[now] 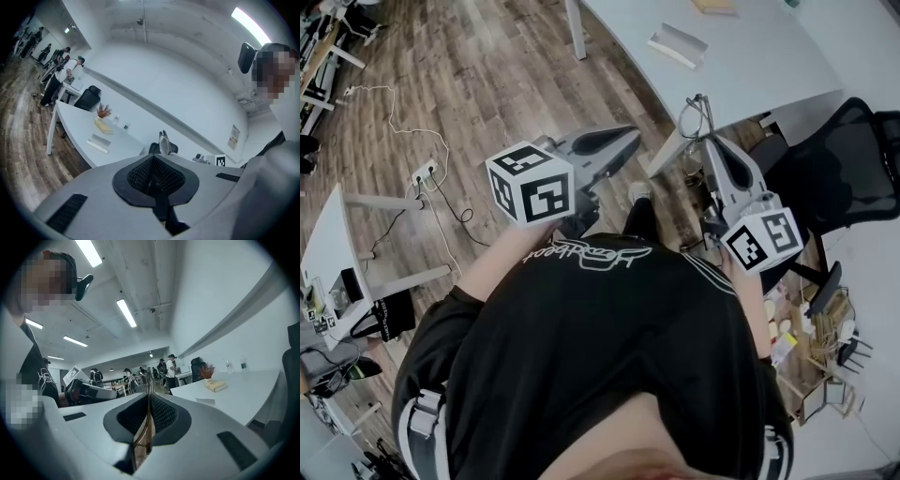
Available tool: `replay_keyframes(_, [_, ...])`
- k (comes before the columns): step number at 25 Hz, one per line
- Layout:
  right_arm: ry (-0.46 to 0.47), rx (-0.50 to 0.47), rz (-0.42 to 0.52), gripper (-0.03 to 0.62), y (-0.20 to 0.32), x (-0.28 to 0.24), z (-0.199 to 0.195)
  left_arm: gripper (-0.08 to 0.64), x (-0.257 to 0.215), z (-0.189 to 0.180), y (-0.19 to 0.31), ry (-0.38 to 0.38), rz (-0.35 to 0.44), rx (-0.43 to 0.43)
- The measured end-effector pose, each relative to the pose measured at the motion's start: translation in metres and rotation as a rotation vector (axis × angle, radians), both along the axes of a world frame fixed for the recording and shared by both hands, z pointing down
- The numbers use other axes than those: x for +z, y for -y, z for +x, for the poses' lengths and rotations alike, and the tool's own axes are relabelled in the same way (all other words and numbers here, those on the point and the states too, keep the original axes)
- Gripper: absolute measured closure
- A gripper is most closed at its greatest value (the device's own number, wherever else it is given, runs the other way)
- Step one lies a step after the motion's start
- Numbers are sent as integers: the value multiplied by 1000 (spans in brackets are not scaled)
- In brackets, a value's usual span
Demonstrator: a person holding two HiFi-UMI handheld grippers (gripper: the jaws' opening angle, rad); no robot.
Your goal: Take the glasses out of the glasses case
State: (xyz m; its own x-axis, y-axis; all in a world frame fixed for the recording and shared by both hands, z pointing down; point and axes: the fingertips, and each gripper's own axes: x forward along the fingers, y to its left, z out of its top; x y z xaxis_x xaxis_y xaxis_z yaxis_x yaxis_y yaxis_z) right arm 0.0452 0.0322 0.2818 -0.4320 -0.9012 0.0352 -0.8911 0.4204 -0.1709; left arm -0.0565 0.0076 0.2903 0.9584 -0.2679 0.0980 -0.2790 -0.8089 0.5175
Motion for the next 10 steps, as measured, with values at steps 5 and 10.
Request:
replay_keyframes(5, [-10,0,-4,572,-4,3,1,554,4,4,-4,4,-11,12])
replay_keyframes(10, [-11,-1,-8,572,-8,5,1,554,7,10,-8,9,-18,24])
